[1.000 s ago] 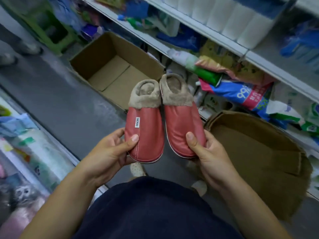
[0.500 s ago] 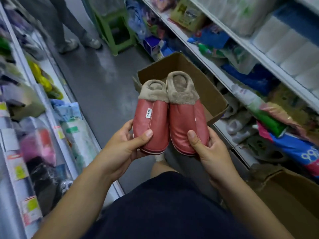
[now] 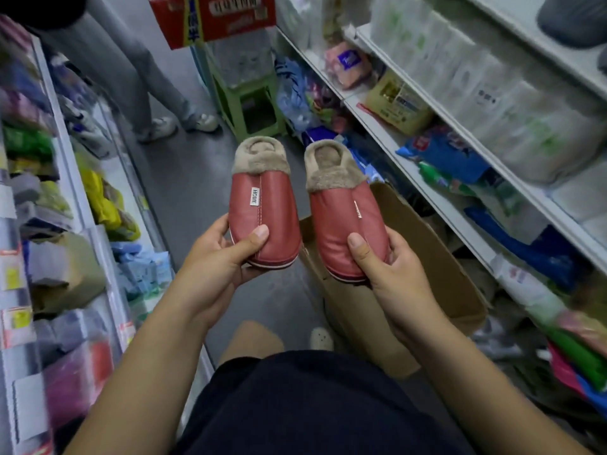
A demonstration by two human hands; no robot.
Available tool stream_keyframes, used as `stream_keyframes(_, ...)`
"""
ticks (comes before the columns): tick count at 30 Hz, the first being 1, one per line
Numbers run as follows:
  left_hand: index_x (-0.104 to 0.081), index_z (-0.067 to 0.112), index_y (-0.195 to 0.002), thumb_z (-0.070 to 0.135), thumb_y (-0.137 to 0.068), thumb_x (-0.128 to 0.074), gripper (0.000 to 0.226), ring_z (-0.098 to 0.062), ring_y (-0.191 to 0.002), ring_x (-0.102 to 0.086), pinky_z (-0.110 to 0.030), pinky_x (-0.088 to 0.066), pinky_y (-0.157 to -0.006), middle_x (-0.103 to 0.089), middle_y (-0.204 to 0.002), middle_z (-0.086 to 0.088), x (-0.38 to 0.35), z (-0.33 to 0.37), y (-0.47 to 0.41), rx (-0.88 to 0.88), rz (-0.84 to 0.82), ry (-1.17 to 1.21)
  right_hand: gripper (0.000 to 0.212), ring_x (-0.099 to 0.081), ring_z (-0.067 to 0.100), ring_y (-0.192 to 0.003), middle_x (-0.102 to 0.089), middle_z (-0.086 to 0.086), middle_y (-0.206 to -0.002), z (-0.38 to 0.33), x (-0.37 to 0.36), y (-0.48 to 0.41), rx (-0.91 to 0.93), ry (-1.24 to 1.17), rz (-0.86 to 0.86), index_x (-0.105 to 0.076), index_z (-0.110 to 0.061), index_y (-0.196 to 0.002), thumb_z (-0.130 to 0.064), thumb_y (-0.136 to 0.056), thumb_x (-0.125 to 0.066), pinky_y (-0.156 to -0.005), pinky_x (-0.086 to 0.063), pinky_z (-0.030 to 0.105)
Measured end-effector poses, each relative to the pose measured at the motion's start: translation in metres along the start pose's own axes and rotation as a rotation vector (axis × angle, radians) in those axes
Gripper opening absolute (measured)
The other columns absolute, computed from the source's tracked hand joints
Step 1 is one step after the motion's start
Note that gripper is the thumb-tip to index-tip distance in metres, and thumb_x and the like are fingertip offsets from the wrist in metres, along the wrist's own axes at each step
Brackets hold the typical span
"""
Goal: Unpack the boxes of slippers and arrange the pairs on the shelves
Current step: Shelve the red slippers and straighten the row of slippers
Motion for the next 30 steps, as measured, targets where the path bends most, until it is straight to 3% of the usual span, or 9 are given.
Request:
stream_keyframes(6,-0.060,0.022,-0.132,0.021,-0.079,-0.072,0.054,-0.020,-0.104,-0.073,-0.033,-0.060,-0.079,-0.075,-0.118,-0.003,0.011,0.071,-0.093,-0.057,-0.126,-0.052,0.058,-0.069,0.009,-0.107,-0.071,-0.003,-0.121,-0.039,-0.054,-0.077,0.115,0.087,0.047,-0.053,-0.021,-0.136,-0.030,-0.083,-0.075,-0.091,-0.056,0.026)
stream_keyframes(10,-0.059,0.025,-0.137,0.023,-0.078,-0.075,0.060,-0.019,-0.110,-0.071,-0.032,-0.059,-0.079,-0.073,-0.122,0.000,0.019,0.130,-0.164,-0.076,-0.275,-0.147,0.043,-0.070,0.006,-0.102,-0.073,-0.009,-0.112,-0.057,-0.078,-0.122,0.150,0.047,0.262,-0.058,-0.035,-0.120,-0.039,-0.081,-0.074,-0.091,-0.057,0.027)
stream_keyframes(14,-0.059,0.025,-0.135,0.016,-0.086,-0.072,0.051,-0.016,-0.101,-0.073,-0.030,-0.060,-0.075,-0.075,-0.118,0.000,0.014,0.191,-0.224,-0.087,-0.453,-0.250,0.064,-0.071,0.012,-0.105,-0.074,-0.004,-0.116,-0.074,-0.105,-0.156,0.165,-0.066,0.480,-0.058,-0.026,-0.130,-0.052,-0.074,-0.076,-0.096,-0.055,0.034)
stream_keyframes(16,-0.061,0.022,-0.133,0.013,-0.089,-0.070,0.046,-0.015,-0.098,-0.073,-0.028,-0.060,-0.073,-0.075,-0.117,-0.001,0.005,0.214,-0.251,-0.077,-0.516,-0.266,0.055,-0.071,0.012,-0.105,-0.074,-0.002,-0.116,-0.086,-0.115,-0.169,0.189,-0.115,0.574,-0.060,-0.020,-0.130,-0.042,-0.082,-0.073,-0.093,-0.056,0.026)
stream_keyframes(19,-0.063,0.019,-0.129,0.012,-0.089,-0.070,0.041,-0.017,-0.097,-0.074,-0.029,-0.060,-0.072,-0.076,-0.115,-0.003,-0.020,0.237,-0.287,-0.064,-0.588,-0.293,0.044,-0.072,0.011,-0.103,-0.075,-0.001,-0.114,-0.099,-0.121,-0.186,0.205,-0.160,0.672,-0.062,-0.017,-0.127,-0.034,-0.087,-0.070,-0.089,-0.056,0.022)
stream_keyframes(23,-0.065,0.019,-0.124,0.015,-0.090,-0.071,0.035,-0.018,-0.092,-0.075,-0.032,-0.061,-0.068,-0.076,-0.113,-0.006,-0.067,0.251,-0.329,-0.045,-0.662,-0.313,0.053,-0.070,0.012,-0.107,-0.074,-0.003,-0.115,-0.114,-0.109,-0.209,0.223,-0.174,0.772,-0.061,-0.018,-0.128,-0.040,-0.081,-0.073,-0.094,-0.054,0.028)
stream_keyframes(27,-0.063,0.019,-0.125,0.016,-0.092,-0.070,0.035,-0.018,-0.087,-0.073,-0.041,-0.060,-0.079,-0.078,-0.103,-0.002,-0.121,0.270,-0.369,-0.095,-0.720,-0.353,0.051,-0.071,0.013,-0.104,-0.076,-0.003,-0.111,-0.133,-0.079,-0.251,0.253,-0.176,0.837,-0.063,-0.017,-0.123,-0.042,-0.080,-0.073,-0.092,-0.054,0.027)
stream_keyframes(30,-0.061,0.021,-0.119,0.011,-0.093,-0.068,0.028,-0.019,-0.083,-0.074,-0.035,-0.063,-0.067,-0.079,-0.097,-0.002,-0.163,0.289,-0.401,-0.118,-0.745,-0.374,0.050,-0.072,0.014,-0.102,-0.076,-0.001,-0.111,-0.147,-0.054,-0.298,0.267,-0.196,0.850,-0.063,-0.017,-0.121,-0.042,-0.079,-0.074,-0.088,-0.054,0.026)
Point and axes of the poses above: each hand's wrist, its own y-axis away from the middle knuckle, its own x-axis out of the back of the hand, z = x × y, the point moved 8 cm from there along -y, towards the middle knuckle
